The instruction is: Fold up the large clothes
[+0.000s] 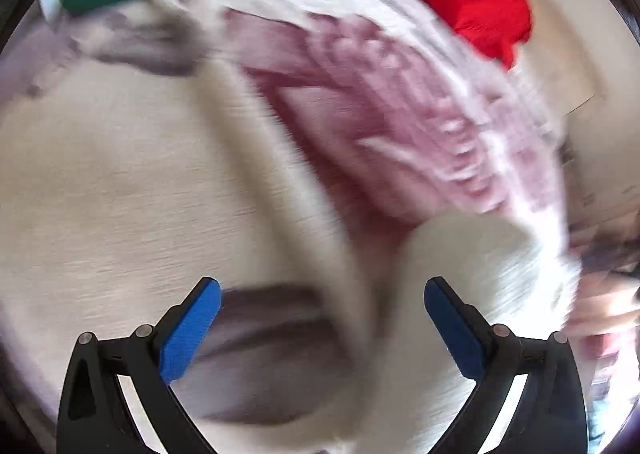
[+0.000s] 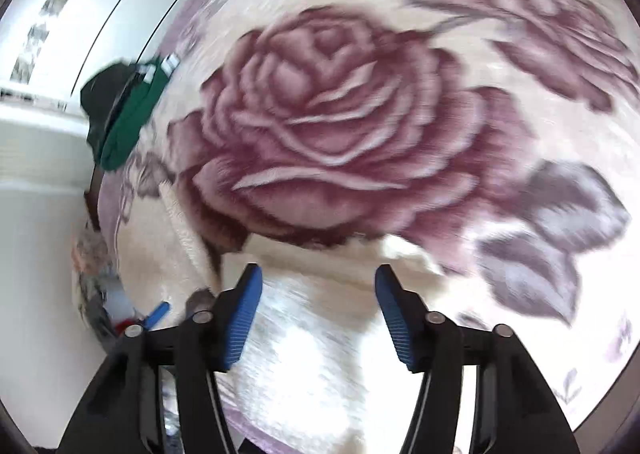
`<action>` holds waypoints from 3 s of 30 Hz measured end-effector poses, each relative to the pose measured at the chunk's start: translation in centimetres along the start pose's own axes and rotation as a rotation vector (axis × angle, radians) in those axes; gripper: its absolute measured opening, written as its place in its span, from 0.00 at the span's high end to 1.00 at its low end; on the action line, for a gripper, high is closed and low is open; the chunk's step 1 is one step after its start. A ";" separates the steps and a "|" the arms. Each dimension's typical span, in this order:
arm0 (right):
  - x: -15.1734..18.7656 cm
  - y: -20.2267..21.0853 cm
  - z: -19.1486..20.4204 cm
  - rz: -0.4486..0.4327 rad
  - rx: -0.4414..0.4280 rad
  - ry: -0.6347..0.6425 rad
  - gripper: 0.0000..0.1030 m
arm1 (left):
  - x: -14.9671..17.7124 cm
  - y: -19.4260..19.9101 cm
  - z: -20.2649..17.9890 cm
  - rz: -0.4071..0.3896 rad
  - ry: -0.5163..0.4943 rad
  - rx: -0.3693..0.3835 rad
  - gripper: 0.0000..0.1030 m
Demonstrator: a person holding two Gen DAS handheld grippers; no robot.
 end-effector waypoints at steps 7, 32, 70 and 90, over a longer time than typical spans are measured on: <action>5.3 -1.3 -5.8 0.006 -0.179 -0.141 0.40 | -3.0 -8.7 -5.3 0.135 -0.048 0.230 0.12; 10.1 -10.1 -8.0 -0.009 -0.290 -0.173 0.37 | 0.9 -3.7 -4.1 0.054 -0.157 -0.243 0.11; 14.6 0.6 -20.4 -0.165 0.088 -0.448 0.37 | 4.7 -6.6 -23.3 0.067 -0.617 -0.265 0.00; 13.7 -3.6 -9.2 -0.064 -0.036 -0.278 0.61 | 6.8 -5.0 -17.4 0.126 -0.506 -0.273 0.39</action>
Point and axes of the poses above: each gripper's, at about its wrist camera, not at the fingertips, and y roughly against the way its jaws point, z to its left, x to its underside, the point moved 1 cm from there along -y, roughly the way its jaws point, and after that the axes turned 5 degrees about -x, right-handed, at the moved point
